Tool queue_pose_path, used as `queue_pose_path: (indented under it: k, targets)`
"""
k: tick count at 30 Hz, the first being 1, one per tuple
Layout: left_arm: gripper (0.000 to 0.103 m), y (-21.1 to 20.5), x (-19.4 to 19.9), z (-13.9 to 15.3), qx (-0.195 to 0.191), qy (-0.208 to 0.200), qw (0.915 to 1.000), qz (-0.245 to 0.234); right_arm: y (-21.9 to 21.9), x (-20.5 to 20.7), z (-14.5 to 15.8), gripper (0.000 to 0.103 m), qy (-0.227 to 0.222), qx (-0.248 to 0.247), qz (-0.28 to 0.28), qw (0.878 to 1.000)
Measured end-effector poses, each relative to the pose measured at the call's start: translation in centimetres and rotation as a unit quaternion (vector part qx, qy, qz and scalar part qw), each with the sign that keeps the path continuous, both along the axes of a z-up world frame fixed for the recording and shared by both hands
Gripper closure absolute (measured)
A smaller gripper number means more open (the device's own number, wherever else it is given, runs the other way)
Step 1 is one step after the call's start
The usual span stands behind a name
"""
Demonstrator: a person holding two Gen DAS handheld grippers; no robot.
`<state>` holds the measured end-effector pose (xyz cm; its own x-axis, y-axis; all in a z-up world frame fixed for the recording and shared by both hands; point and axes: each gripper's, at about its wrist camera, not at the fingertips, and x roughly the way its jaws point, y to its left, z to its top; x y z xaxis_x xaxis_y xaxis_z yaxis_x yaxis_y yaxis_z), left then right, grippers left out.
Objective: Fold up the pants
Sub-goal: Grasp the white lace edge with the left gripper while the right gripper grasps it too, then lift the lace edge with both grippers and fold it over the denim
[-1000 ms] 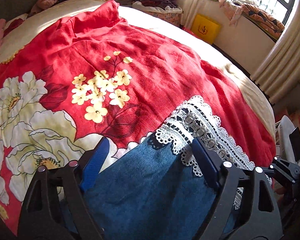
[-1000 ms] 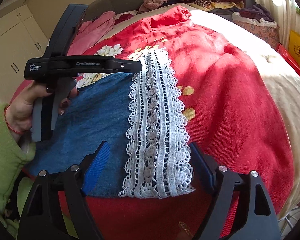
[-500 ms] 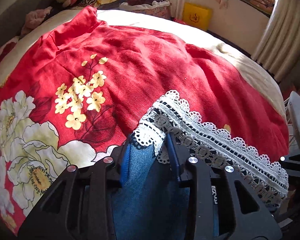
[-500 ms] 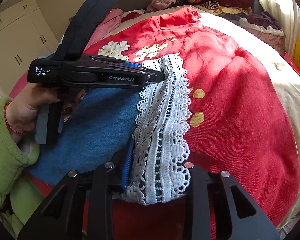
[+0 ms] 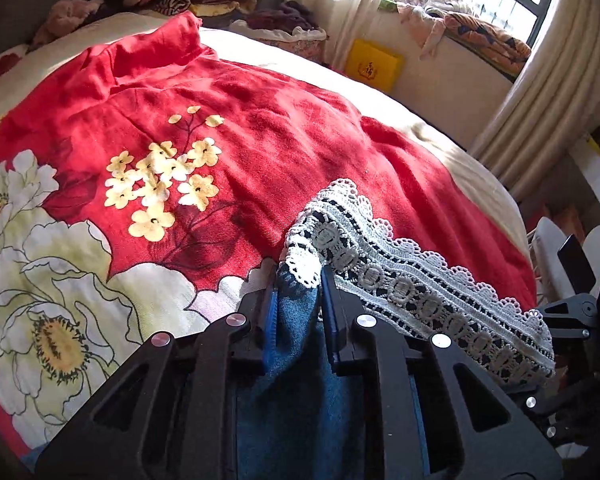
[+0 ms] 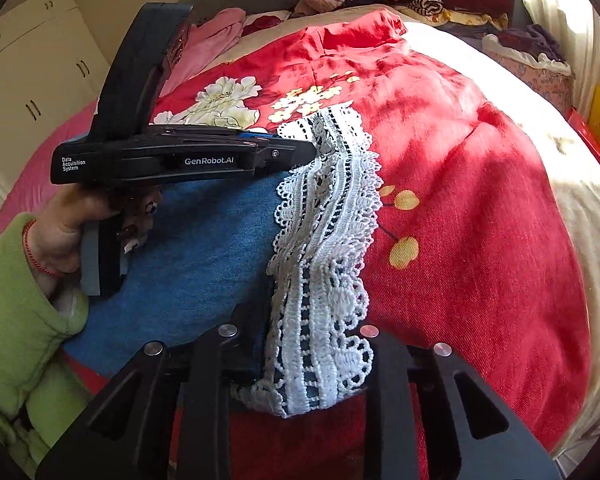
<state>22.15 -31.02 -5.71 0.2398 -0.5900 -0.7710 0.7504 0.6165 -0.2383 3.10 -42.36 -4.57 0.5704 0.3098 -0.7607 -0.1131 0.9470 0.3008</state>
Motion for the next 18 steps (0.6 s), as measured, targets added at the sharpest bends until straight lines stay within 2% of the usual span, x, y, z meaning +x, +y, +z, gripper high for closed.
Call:
queue_pose_path:
  k: [10, 18]
  targets:
    - [0.094, 2.4, -0.9, 3.0, -0.053, 0.000, 0.9984, 0.018, 1.1, -0.9, 2.7, 0.082, -0.033, -0.010, 0.015, 0.999]
    - [0.094, 7.5, -1.6, 5.4, -0.087, -0.005, 0.9946, 0.056, 4.5, -1.2, 5.4, 0.082, -0.057, -0.025, 0.051, 0.997]
